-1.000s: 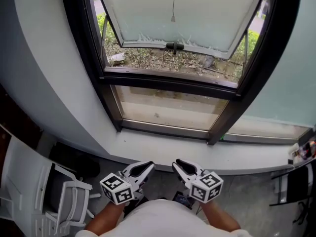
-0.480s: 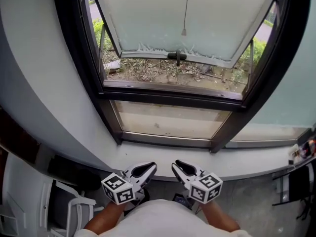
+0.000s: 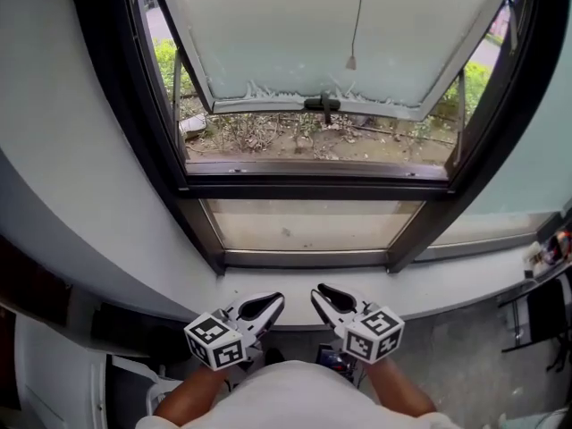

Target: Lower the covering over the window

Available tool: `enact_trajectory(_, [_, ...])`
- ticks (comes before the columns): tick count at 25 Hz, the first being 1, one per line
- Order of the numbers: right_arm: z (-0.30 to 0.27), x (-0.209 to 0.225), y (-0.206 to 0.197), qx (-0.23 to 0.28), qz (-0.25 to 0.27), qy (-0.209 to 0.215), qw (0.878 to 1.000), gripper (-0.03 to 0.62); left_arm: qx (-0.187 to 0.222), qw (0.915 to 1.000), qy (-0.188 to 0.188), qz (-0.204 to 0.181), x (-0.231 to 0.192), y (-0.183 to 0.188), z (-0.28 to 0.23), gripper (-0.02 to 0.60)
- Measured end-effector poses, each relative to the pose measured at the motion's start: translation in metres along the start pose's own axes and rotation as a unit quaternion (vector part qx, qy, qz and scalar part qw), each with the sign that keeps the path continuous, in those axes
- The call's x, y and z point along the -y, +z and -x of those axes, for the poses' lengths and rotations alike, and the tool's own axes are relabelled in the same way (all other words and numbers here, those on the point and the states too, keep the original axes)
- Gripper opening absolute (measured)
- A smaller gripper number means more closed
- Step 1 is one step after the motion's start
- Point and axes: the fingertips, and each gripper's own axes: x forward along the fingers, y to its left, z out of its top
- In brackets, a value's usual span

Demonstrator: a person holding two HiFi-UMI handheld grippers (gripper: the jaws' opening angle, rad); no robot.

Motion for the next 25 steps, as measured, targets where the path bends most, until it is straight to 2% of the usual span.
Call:
enact_trajectory(8, [-0.006,0.018,0.014,0.000,0.008,-0.018,1.000,0.074,0.009,0.9999,-0.007,-0.006,-0.013,0.018,-0.015,0.019])
enact_trajectory(20, [0.005,0.051,0.046,0.005,0.042,-0.012,0.999,0.074,0.044,0.9988,0.021,-0.008,-0.014,0.036,-0.044,0.028])
enact_trajectory(25, [0.006,0.059,0.062,0.010,0.071,-0.012,0.997,0.074,0.042,0.9983,0.019,-0.036,-0.014,0.044,-0.054,0.049])
